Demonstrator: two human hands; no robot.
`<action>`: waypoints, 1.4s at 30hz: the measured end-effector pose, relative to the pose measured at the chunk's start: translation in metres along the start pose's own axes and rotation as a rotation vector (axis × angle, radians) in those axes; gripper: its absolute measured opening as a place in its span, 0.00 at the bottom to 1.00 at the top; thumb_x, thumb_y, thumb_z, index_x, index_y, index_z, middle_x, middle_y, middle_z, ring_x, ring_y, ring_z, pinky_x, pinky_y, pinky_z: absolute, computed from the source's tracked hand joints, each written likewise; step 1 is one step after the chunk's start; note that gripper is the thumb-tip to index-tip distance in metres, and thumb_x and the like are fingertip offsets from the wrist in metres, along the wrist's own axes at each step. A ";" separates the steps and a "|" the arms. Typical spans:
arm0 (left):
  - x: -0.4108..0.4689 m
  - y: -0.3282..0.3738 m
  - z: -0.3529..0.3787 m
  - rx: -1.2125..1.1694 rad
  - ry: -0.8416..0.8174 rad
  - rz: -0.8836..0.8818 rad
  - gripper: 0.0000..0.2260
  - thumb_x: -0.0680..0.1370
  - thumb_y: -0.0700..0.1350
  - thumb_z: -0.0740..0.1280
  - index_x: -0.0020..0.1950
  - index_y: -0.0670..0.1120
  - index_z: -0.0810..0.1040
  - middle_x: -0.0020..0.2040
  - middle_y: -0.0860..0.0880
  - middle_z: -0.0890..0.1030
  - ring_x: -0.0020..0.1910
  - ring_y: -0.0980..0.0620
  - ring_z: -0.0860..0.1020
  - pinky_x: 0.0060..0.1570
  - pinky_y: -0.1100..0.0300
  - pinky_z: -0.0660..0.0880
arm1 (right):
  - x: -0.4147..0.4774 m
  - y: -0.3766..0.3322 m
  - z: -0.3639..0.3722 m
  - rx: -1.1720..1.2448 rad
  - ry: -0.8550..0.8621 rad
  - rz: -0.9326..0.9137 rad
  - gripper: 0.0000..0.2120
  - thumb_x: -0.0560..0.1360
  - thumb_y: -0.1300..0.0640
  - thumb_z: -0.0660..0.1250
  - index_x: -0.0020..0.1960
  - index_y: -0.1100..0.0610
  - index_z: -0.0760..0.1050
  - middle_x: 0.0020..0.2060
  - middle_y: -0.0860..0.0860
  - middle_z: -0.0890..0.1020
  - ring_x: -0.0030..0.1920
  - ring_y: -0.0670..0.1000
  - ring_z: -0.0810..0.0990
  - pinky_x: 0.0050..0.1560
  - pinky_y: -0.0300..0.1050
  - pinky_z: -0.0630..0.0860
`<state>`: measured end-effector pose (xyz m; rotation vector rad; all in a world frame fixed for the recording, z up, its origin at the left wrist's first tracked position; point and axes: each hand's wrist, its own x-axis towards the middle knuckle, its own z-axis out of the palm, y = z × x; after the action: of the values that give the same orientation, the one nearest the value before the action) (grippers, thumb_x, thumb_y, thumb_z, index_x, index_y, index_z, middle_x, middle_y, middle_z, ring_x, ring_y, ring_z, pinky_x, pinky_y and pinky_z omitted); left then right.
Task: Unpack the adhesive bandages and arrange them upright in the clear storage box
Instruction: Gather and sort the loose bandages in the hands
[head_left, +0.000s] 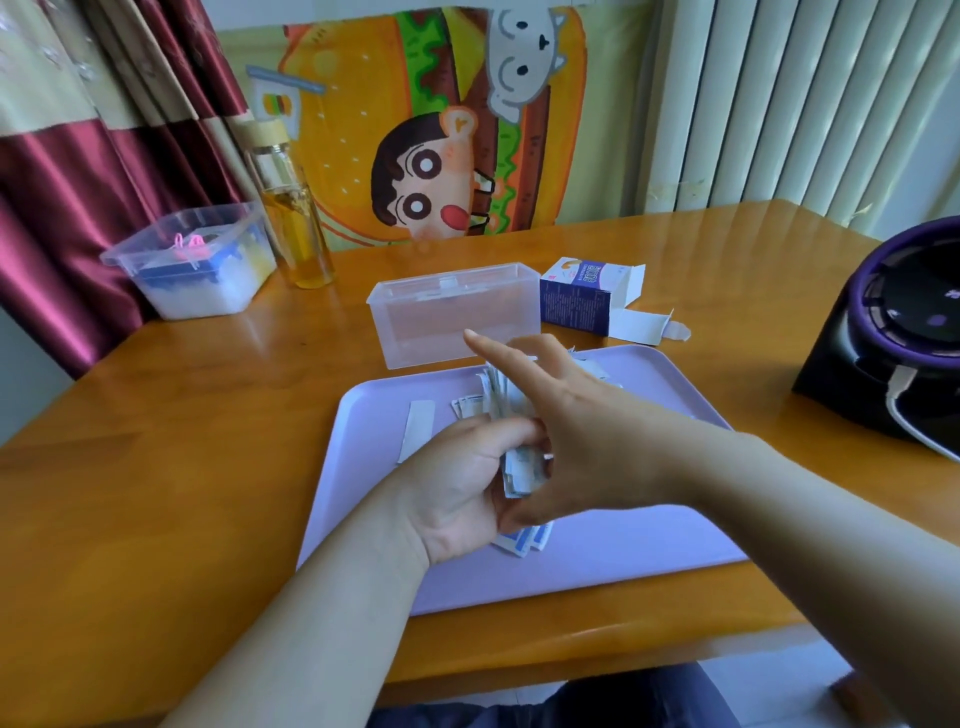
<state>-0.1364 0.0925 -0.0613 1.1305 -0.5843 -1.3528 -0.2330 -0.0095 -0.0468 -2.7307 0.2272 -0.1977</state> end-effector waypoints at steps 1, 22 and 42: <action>-0.001 0.001 -0.001 0.025 -0.013 0.005 0.08 0.78 0.37 0.60 0.50 0.42 0.78 0.40 0.44 0.78 0.38 0.50 0.77 0.36 0.59 0.73 | 0.001 0.000 -0.001 -0.015 -0.004 -0.012 0.61 0.59 0.44 0.79 0.74 0.36 0.36 0.68 0.43 0.52 0.44 0.40 0.69 0.39 0.27 0.66; -0.014 0.019 -0.021 0.351 0.256 0.101 0.05 0.78 0.39 0.65 0.43 0.46 0.76 0.34 0.51 0.73 0.31 0.58 0.72 0.24 0.68 0.62 | 0.055 -0.028 -0.006 0.407 0.264 0.023 0.05 0.75 0.54 0.68 0.49 0.51 0.79 0.38 0.42 0.80 0.37 0.41 0.78 0.36 0.34 0.75; -0.038 0.048 -0.084 -0.126 0.508 0.288 0.07 0.80 0.46 0.61 0.49 0.45 0.76 0.25 0.52 0.68 0.22 0.58 0.64 0.35 0.58 0.79 | 0.144 0.008 0.055 -0.724 -0.178 -0.257 0.24 0.78 0.64 0.57 0.71 0.45 0.65 0.68 0.49 0.70 0.65 0.55 0.72 0.55 0.52 0.76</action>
<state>-0.0490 0.1453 -0.0422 1.1789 -0.2704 -0.8006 -0.0837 -0.0233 -0.0853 -3.4687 -0.1383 0.0826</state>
